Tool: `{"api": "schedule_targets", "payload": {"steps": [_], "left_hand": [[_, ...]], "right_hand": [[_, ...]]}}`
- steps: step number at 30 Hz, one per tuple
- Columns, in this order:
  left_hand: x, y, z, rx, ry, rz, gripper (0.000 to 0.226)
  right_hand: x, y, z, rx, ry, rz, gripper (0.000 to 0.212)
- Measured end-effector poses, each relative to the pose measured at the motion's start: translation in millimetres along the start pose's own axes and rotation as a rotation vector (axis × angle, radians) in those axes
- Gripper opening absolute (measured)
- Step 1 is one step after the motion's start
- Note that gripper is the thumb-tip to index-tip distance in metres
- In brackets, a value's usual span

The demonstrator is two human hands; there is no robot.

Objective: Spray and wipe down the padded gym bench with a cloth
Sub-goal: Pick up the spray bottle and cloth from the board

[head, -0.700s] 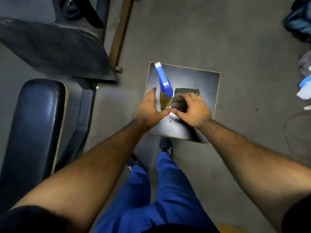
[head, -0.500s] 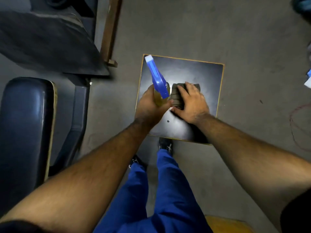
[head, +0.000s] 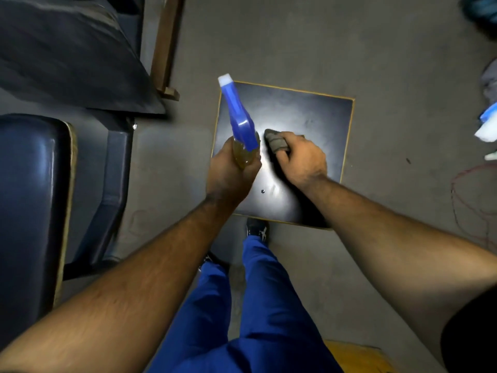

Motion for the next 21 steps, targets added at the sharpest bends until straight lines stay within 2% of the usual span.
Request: {"api": "schedule_targets", "payload": {"steps": [6, 10, 17, 21], "left_hand": [[-32, 36, 71, -0.091, -0.132, 0.192, 0.038], [-58, 83, 141, -0.175, -0.258, 0.351, 0.045], [-116, 214, 276, -0.344, -0.478, 0.546, 0.049], [-153, 304, 346, -0.437, -0.599, 0.637, 0.039]], "right_hand": [[-24, 75, -3, 0.192, 0.060, 0.023, 0.026], [-42, 156, -31, 0.218, 0.182, 0.118, 0.030], [-75, 329, -118, 0.148, 0.459, 0.330, 0.027], [-103, 423, -185, 0.080, 0.592, 0.439, 0.026]]}}
Point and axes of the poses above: each hand's wrist, its own x-axis towards the middle knuckle, its own z-axis out of the back of the hand, y = z × x, the point moved 3 cm from there along x, towards the middle knuckle, and after that the axes turned 7 degrees about z, right-handed, at the moved point
